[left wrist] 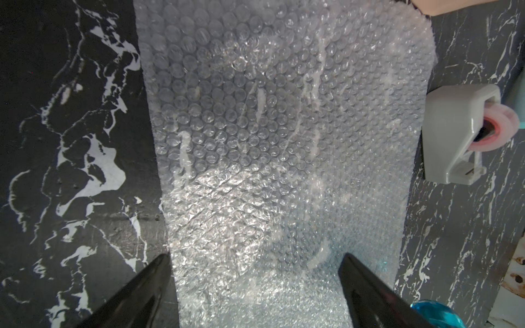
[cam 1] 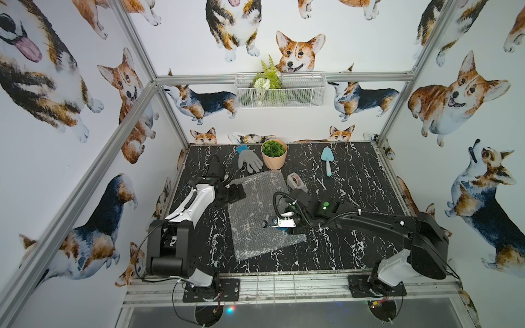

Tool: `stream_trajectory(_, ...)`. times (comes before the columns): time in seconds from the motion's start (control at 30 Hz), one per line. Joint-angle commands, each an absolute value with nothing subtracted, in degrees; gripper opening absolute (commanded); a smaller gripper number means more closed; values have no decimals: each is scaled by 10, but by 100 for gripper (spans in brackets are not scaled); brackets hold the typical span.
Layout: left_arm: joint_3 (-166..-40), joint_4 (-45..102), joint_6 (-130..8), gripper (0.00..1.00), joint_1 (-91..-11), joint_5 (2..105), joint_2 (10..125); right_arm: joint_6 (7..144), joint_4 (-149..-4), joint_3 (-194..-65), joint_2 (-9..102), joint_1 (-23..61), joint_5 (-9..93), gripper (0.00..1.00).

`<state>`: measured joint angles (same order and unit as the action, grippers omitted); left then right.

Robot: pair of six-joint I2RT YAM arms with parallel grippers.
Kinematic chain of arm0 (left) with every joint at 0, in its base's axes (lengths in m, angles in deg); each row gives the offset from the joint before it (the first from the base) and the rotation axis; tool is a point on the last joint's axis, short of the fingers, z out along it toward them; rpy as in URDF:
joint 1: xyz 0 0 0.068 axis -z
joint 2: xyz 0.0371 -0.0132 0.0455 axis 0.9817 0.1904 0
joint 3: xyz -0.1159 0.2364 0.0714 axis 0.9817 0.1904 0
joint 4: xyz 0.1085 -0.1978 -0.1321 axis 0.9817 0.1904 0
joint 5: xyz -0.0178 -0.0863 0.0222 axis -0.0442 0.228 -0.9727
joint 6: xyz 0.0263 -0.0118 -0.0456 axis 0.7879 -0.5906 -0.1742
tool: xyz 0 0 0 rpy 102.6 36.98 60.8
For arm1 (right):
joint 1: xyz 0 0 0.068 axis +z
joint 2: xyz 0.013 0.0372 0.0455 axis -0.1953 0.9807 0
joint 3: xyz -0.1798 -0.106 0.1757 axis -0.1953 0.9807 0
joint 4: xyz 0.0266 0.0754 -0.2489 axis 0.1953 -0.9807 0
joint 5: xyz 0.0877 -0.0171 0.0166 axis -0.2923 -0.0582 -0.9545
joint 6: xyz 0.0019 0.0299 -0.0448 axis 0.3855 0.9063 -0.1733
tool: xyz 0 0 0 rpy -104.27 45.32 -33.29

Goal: Wrap wine bottles in bubble wrap
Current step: Place the wine bottle on the bubble wrap.

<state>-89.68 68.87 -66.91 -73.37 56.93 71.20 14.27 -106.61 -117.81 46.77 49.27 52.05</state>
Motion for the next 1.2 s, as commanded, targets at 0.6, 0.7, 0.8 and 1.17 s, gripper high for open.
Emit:
stream_trajectory(0.6, -880, 681, -657, 96, -739, 583, 682, 88, -1273, -1466, 779, 549, 590, 43)
stream_trajectory(0.7, -878, 686, -651, 96, -741, 578, 678, 91, -1257, -1467, 788, 551, 581, 45)
stream_trajectory(0.8, -875, 687, -652, 96, -743, 577, 673, 99, -1243, -1467, 796, 554, 572, 47)
stream_trajectory(1.17, -865, 686, -649, 96, -744, 583, 665, 160, -1235, -1480, 793, 543, 511, 48)
